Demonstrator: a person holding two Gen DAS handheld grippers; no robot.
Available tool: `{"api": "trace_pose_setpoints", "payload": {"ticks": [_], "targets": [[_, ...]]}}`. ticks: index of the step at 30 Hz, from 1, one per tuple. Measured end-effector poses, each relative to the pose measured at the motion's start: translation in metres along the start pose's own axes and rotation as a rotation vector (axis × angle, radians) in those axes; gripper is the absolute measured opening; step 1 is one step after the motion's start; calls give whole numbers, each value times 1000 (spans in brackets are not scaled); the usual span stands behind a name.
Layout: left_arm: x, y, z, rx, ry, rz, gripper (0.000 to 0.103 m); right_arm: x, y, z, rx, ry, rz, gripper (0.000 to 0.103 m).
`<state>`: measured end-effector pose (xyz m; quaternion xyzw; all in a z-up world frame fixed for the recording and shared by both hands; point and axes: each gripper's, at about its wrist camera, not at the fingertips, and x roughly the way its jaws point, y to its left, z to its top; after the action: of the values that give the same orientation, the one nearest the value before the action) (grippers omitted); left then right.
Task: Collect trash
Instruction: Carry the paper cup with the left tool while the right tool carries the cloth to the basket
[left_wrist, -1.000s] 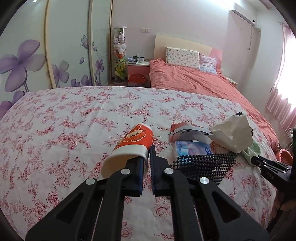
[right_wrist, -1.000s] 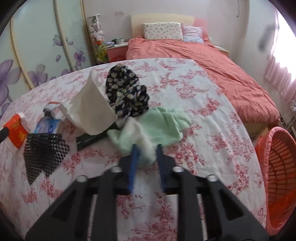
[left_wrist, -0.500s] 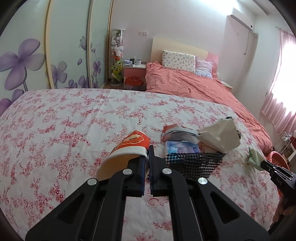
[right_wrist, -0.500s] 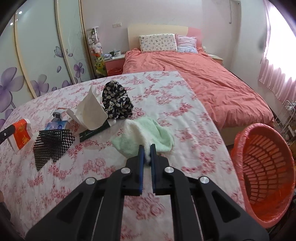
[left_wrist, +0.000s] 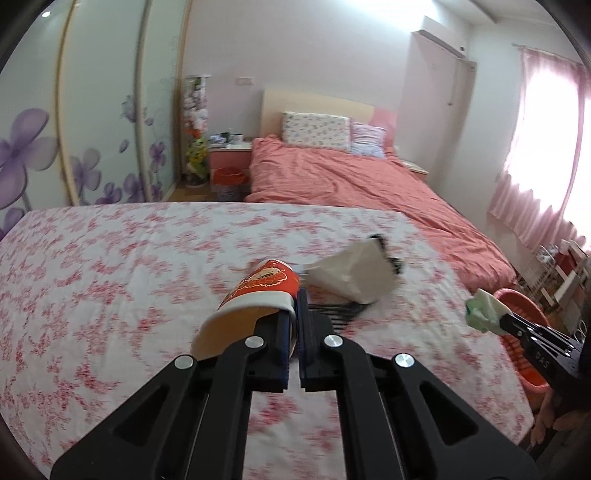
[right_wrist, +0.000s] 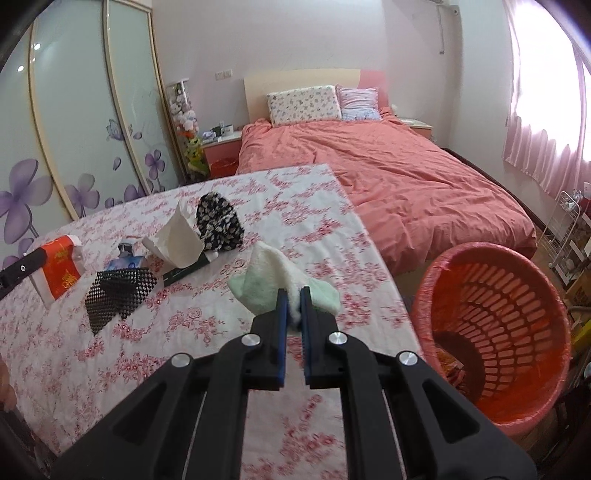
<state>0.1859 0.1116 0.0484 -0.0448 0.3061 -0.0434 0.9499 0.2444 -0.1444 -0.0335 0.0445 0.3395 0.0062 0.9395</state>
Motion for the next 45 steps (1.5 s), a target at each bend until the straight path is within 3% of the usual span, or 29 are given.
{"api": "trace_pose_setpoints", "payload": {"ticks": [13,25,45], "targets": [[0,-97,-9,83,9,-191,3,-51,-46,-2,59,-97,-51,8],[18,-179,-26,152,48,-346,3,-73,-97,-16,121,-149,-143,8],[31,-278,-53,269,115,-517,3,-83,-183,-41,282,-183,-236,8]]}}
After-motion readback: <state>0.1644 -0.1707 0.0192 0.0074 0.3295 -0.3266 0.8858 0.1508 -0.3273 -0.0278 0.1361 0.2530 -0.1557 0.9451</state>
